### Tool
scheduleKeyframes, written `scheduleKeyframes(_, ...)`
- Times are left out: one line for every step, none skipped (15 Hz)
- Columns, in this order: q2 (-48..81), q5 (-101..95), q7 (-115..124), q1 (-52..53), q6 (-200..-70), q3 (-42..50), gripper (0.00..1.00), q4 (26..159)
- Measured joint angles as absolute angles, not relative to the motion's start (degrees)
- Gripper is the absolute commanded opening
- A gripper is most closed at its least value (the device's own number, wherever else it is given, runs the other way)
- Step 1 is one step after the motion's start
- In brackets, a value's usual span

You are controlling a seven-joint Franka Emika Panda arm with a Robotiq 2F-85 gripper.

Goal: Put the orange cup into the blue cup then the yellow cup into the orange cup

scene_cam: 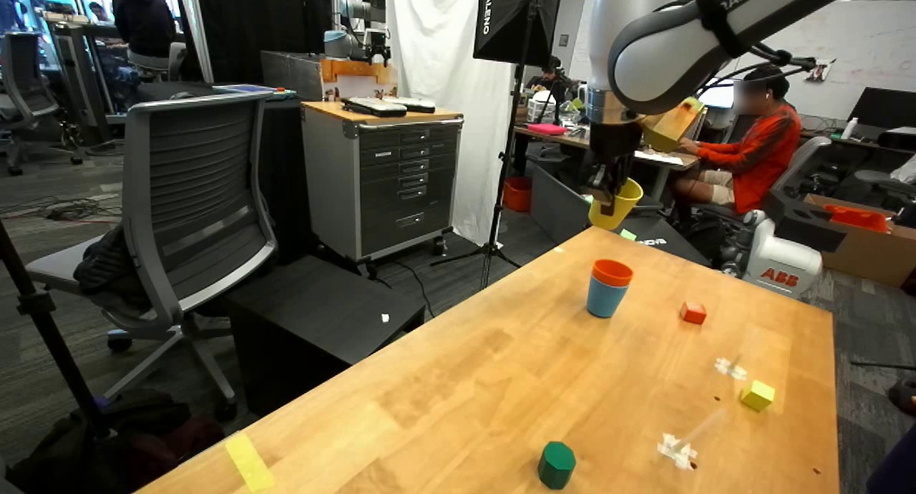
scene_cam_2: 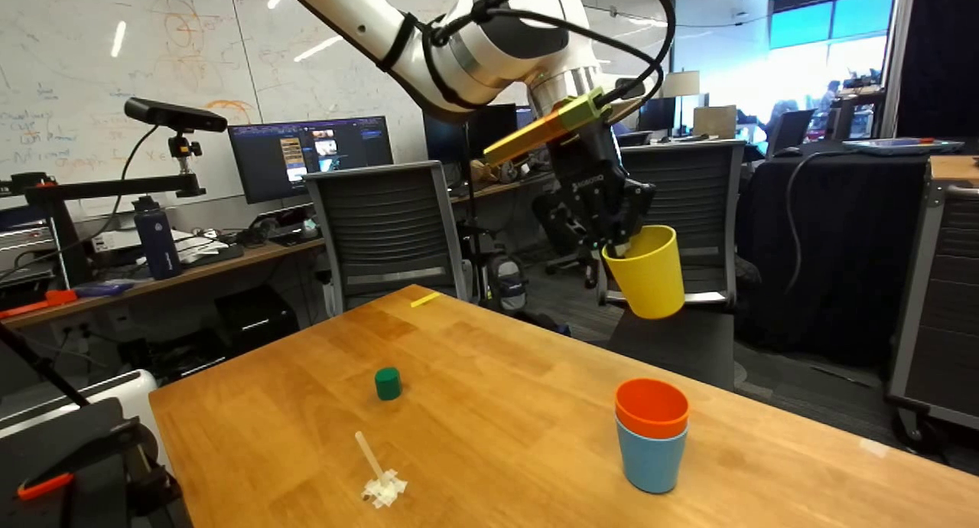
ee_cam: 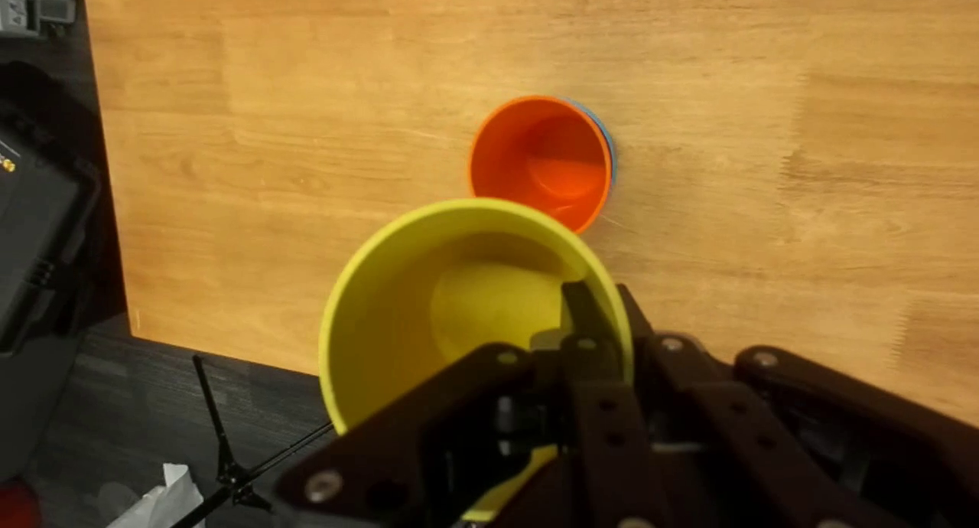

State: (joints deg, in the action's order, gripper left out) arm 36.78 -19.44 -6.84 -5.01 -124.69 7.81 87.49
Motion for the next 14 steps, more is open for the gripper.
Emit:
scheduleKeyframes(36.8, -19.2, -6.8, -5.3, -124.6, 7.8, 0.02, 87.6)
scheduleKeyframes(36.8, -19.1, -6.7, -5.4, -124.5, 7.8, 0.02, 87.9)
scheduleKeyframes(36.8, -18.9, -6.6, -5.4, -124.4, 7.8, 0.02, 88.1)
scheduleKeyframes(36.8, -18.9, -6.5, -5.4, -124.3, 7.7, 0.02, 88.5)
scheduleKeyframes(36.8, -18.8, -6.3, -5.4, -124.2, 7.6, 0.02, 88.8)
scheduleKeyframes(36.8, -18.8, -6.2, -5.3, -124.2, 7.5, 0.02, 89.3)
scheduleKeyframes(36.8, -18.8, -6.1, -5.3, -124.2, 7.5, 0.02, 89.8)
scheduleKeyframes(36.8, -18.8, -5.9, -5.3, -124.2, 7.5, 0.02, 90.3)
scheduleKeyframes(36.9, -18.7, -5.8, -5.3, -124.2, 7.5, 0.02, 90.8)
scheduleKeyframes(37.0, -18.7, -5.6, -5.3, -124.2, 7.5, 0.02, 91.3)
scheduleKeyframes(37.1, -18.7, -5.5, -5.3, -124.2, 7.5, 0.02, 91.7)
scheduleKeyframes(37.2, -18.7, -5.4, -5.4, -124.2, 7.5, 0.02, 92.1)
scheduleKeyframes(37.3, -18.7, -5.3, -5.4, -124.2, 7.6, 0.02, 92.3)
scheduleKeyframes(37.5, -18.7, -5.3, -5.4, -124.2, 7.6, 0.02, 92.5)
